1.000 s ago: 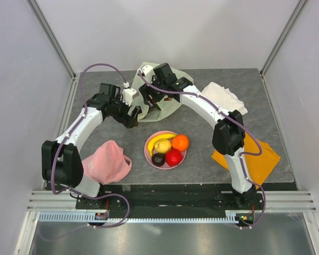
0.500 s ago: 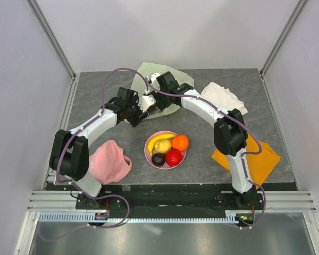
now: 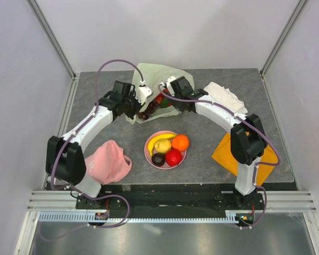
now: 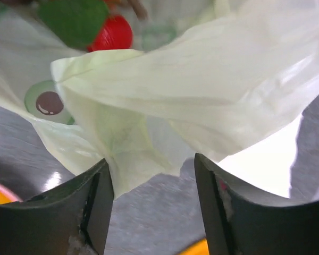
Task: Take the fake fruits out of the plastic bag
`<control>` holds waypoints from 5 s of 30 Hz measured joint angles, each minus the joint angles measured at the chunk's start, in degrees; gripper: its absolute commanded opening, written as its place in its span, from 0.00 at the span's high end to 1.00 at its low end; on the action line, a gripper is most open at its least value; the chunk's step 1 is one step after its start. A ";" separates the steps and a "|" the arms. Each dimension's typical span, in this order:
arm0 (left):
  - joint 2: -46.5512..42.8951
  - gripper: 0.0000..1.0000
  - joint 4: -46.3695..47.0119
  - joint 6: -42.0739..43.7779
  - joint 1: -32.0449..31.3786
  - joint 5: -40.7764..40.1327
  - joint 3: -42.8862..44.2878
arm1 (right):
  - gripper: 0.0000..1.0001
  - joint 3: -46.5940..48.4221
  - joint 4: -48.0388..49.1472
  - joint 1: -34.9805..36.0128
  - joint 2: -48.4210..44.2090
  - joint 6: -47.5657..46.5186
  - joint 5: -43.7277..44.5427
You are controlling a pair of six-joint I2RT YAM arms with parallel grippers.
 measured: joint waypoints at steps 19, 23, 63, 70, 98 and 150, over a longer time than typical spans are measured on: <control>-11.87 0.98 -10.91 -12.24 -0.07 17.68 8.04 | 0.53 4.85 -3.65 -2.82 -14.75 -4.83 -25.22; -11.89 0.98 -11.10 -13.22 -0.07 18.97 10.32 | 0.59 8.61 -1.97 -0.92 -10.93 -3.19 -29.92; -6.47 0.98 -10.14 -29.77 2.49 24.46 17.73 | 0.83 0.70 -0.63 -1.09 -13.77 -8.33 -31.54; -4.17 0.98 -10.14 -32.81 6.47 26.77 18.95 | 0.93 2.19 1.70 6.01 -2.91 -8.20 -34.62; -4.61 0.98 -8.90 -33.62 6.64 32.76 18.82 | 0.94 -1.07 16.90 -10.40 3.15 -10.23 4.66; 12.37 0.85 -7.85 -38.64 8.07 35.85 33.59 | 0.63 19.52 6.75 -9.70 17.70 -3.69 -19.30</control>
